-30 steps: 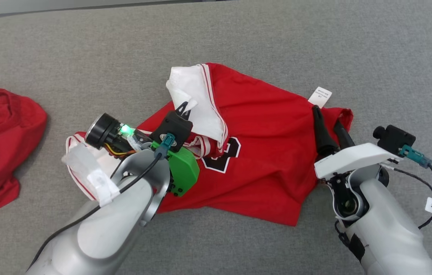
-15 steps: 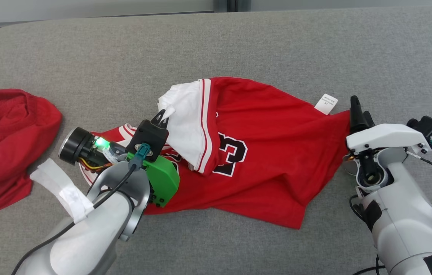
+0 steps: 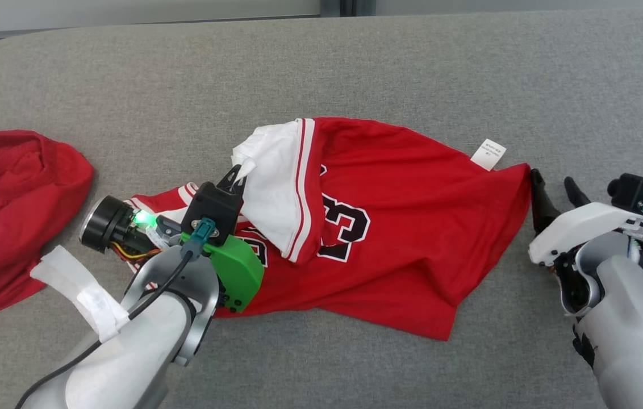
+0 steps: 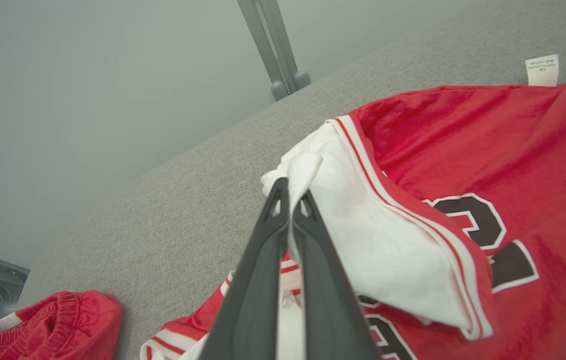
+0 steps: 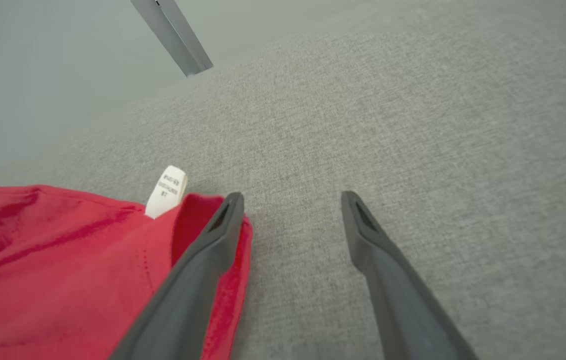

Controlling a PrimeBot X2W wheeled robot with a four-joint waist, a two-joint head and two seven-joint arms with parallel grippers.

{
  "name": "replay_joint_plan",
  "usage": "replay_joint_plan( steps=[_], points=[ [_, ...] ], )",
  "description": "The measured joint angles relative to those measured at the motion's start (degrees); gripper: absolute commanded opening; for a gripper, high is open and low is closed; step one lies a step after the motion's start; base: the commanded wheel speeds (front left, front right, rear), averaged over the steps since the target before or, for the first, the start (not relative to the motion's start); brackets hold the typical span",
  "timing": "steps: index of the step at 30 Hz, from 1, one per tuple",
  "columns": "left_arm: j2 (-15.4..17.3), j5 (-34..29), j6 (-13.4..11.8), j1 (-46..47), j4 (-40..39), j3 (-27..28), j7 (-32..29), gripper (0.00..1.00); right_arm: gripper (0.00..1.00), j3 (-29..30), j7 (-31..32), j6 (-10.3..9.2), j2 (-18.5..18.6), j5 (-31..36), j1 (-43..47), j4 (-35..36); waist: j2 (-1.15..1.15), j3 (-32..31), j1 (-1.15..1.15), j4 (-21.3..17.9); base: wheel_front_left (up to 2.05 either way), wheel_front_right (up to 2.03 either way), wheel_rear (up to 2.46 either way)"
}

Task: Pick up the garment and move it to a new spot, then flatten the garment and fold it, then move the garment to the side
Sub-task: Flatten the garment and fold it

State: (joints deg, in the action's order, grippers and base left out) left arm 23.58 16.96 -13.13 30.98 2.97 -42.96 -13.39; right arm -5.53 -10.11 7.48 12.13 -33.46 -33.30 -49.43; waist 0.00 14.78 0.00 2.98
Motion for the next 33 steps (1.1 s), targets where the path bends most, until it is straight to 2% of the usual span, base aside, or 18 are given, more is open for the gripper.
replay_joint_plan(
  steps=[3,5,6,7,8,9,15,22,25,28,30,33],
  points=[
    [0.4,0.1,-0.1,-0.2,-0.4,0.1,0.0,0.00,1.00,-0.7,3.2,0.01,-0.5,2.3,0.8,1.5,0.00,0.4,0.00,-0.2,0.00,0.00,0.00],
    [0.3,0.2,-0.1,-0.2,-0.5,0.1,0.0,0.00,0.92,-1.4,4.6,0.00,-0.4,4.1,0.9,2.2,0.00,0.5,0.00,0.0,0.00,0.00,0.00],
    [0.3,0.2,-0.1,-0.2,-0.6,0.1,0.1,0.00,0.80,-1.7,5.3,0.00,-0.4,4.9,1.0,2.6,0.00,0.5,0.00,0.1,0.00,0.00,0.00],
    [0.4,0.4,-0.1,-0.2,-0.6,0.1,0.2,0.00,0.47,-2.0,6.1,0.00,-0.5,5.5,1.1,3.1,0.00,0.6,0.00,0.2,0.00,0.00,0.00],
    [0.4,0.5,0.0,-0.2,-0.5,0.1,0.3,0.00,0.42,-2.1,6.4,0.00,-0.6,5.7,1.2,3.6,0.00,0.6,0.00,0.2,0.00,0.00,0.00],
    [0.4,0.6,0.0,-0.2,-0.4,0.2,0.4,0.00,0.00,-2.1,6.5,0.01,-0.6,6.3,1.4,4.1,0.00,0.6,0.00,0.3,0.00,0.00,0.00],
    [1.4,0.6,-0.2,0.4,0.5,2.0,4.5,0.00,0.00,0.9,2.3,0.02,1.3,10.7,2.1,8.0,0.00,-0.3,0.00,0.3,0.00,0.00,0.00],
    [7.3,-1.2,0.3,6.0,2.0,6.6,11.1,0.00,0.00,4.3,-2.5,0.04,4.4,16.0,0.1,13.8,0.00,-2.4,0.00,-0.6,0.00,0.00,0.00],
    [9.5,-1.9,0.9,9.5,0.8,9.0,14.8,0.00,0.00,3.6,-4.2,0.05,6.1,16.4,-2.0,18.7,0.00,-3.2,0.00,-1.0,0.00,0.00,0.00],
    [9.9,0.4,1.6,10.6,-1.7,11.4,17.8,0.00,0.00,1.3,-4.7,0.05,8.8,16.5,-2.7,24.3,0.00,-3.8,0.00,-1.3,0.00,0.00,0.00],
    [10.0,2.0,1.7,9.8,-3.0,12.4,18.5,0.00,0.00,-1.3,-4.9,0.01,10.3,16.2,-1.7,28.6,0.00,-4.0,0.00,-1.3,0.00,0.00,0.00],
    [10.7,4.0,0.5,4.5,-4.4,12.8,18.5,0.00,0.00,-4.5,-4.9,0.04,12.1,15.5,3.2,35.2,0.00,-3.9,0.00,-1.1,0.00,0.00,0.00]
  ],
)
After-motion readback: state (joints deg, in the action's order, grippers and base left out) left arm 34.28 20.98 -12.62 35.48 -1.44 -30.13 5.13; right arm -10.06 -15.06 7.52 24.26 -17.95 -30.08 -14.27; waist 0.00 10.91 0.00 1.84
